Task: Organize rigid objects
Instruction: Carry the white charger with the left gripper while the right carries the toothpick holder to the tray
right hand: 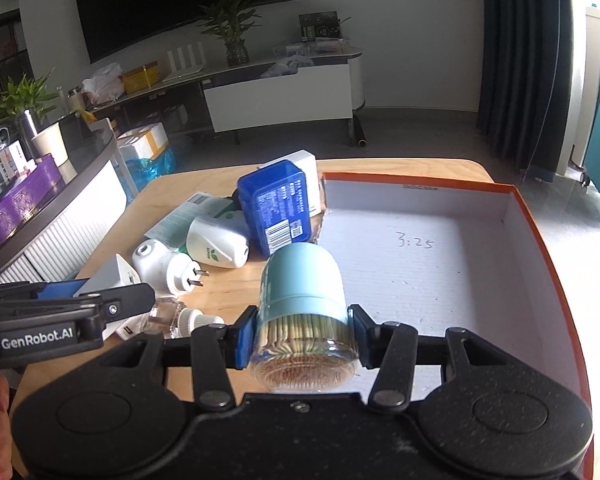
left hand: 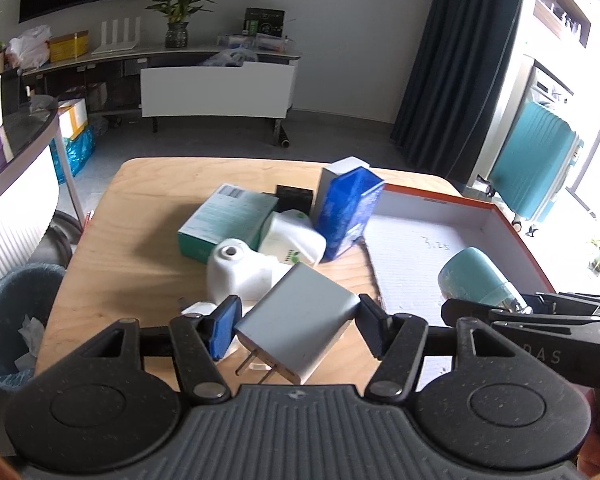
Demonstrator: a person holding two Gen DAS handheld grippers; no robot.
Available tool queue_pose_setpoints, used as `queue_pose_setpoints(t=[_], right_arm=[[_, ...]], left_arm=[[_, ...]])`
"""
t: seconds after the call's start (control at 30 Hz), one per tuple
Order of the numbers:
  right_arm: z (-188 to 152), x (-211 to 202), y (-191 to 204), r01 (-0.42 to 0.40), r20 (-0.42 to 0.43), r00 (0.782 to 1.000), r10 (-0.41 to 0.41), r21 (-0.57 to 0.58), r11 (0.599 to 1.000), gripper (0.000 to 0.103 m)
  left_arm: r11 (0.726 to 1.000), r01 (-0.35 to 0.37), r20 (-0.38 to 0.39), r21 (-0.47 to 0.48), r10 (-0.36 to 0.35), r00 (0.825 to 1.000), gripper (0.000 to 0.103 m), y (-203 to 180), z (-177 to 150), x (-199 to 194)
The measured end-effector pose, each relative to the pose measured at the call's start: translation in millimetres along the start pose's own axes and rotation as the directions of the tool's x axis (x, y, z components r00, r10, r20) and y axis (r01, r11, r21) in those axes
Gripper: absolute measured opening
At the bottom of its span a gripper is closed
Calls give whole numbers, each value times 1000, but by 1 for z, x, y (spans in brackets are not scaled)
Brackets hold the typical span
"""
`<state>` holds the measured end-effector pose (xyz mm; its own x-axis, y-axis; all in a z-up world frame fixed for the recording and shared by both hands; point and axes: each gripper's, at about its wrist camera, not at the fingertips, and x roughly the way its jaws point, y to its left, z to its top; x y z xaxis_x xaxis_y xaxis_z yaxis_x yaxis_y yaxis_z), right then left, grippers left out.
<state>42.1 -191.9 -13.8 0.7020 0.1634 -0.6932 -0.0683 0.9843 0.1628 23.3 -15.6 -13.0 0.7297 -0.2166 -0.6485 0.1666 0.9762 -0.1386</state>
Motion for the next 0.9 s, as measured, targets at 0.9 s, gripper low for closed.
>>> queue_pose_setpoints(t=[0.9], right_arm=[[2, -16, -79, 116, 48, 991, -122, 126, 985, 59]], left_arm=[[986, 105, -45, 126, -100, 994, 63, -84, 15, 45]])
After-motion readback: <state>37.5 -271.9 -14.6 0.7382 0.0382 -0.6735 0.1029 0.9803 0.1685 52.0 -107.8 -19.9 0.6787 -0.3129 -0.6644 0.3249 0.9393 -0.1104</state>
